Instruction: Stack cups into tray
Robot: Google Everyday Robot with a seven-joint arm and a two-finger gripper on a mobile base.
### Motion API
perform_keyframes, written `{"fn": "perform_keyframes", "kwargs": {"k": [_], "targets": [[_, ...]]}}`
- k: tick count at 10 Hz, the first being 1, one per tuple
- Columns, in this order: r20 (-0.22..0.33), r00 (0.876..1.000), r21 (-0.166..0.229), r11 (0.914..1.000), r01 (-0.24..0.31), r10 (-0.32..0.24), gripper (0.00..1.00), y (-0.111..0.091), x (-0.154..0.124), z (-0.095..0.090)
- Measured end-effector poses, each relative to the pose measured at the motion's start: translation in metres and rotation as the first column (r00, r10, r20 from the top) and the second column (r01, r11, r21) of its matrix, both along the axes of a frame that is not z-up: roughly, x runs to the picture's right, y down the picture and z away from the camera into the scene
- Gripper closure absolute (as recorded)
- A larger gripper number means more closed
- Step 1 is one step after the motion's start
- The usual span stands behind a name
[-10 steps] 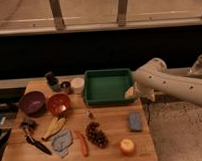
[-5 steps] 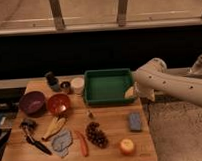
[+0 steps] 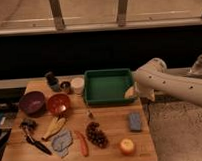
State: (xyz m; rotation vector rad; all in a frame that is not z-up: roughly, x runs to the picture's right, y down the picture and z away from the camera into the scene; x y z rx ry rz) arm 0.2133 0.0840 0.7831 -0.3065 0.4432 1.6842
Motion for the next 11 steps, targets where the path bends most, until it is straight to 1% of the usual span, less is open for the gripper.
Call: {"fn": "perform_keyframes", "kwargs": {"k": [5,7,8,9,11], "targets": [[0.005,1.0,0.001,1.0,0.007,-0.007,0.2,0.001,-0.001,-0.002],[0.023,1.0,0.003,0.9999,0.01,-0.01,0.2,-0.002,-0.004,-0.003],[0.033,0.999,0.009,0.9997,0.021,-0.022,0.2,-0.007,-0.007,-0.005],[0.048,0.998,0.009,0.999,0.043,-0.043,0.2,-0.015,-0.017,-0.005],[0.071,0.992,0.011,0.9945,0.104,-0.104,0.2,-0.035,-0.043,0.001]]}}
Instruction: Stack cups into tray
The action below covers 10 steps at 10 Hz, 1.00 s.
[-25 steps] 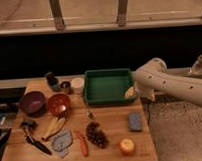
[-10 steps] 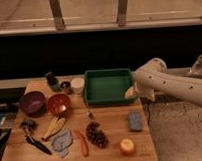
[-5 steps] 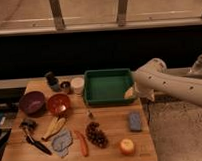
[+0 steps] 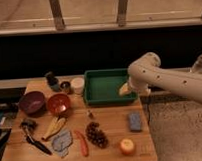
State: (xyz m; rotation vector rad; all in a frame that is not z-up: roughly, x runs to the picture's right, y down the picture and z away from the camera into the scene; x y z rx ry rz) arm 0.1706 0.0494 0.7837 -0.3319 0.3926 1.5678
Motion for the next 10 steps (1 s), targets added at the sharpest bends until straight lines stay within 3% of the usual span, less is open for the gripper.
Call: {"fn": "perform_keyframes", "kwargs": {"k": [3,5,7,9,10], "targets": [[0.035,0.995,0.011,0.9955,0.094,-0.095,0.2,-0.032,-0.047,0.011],[0.083,0.984,0.027,0.9871,0.158,-0.16,0.2,-0.053,-0.095,0.02],[0.146,0.964,0.039,0.9752,0.218,-0.221,0.2,-0.061,-0.142,0.025],[0.21,0.94,0.05,0.9627,0.266,-0.271,0.2,-0.057,-0.186,0.023],[0.2,0.942,0.047,0.9627,0.266,-0.27,0.2,-0.057,-0.18,0.024]]}}
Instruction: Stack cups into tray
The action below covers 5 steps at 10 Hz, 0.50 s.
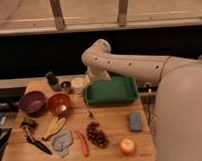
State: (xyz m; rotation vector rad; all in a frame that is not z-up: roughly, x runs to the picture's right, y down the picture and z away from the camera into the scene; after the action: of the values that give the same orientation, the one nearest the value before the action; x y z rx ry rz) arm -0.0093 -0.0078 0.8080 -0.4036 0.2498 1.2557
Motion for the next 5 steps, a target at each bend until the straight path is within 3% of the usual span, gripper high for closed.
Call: {"fn": "perform_keyframes", "kwargs": {"k": [5], "targets": [[0.003,1.0,0.001,1.0,-0.002,0.002,0.2,0.0008,0.0033,0.0]]}}
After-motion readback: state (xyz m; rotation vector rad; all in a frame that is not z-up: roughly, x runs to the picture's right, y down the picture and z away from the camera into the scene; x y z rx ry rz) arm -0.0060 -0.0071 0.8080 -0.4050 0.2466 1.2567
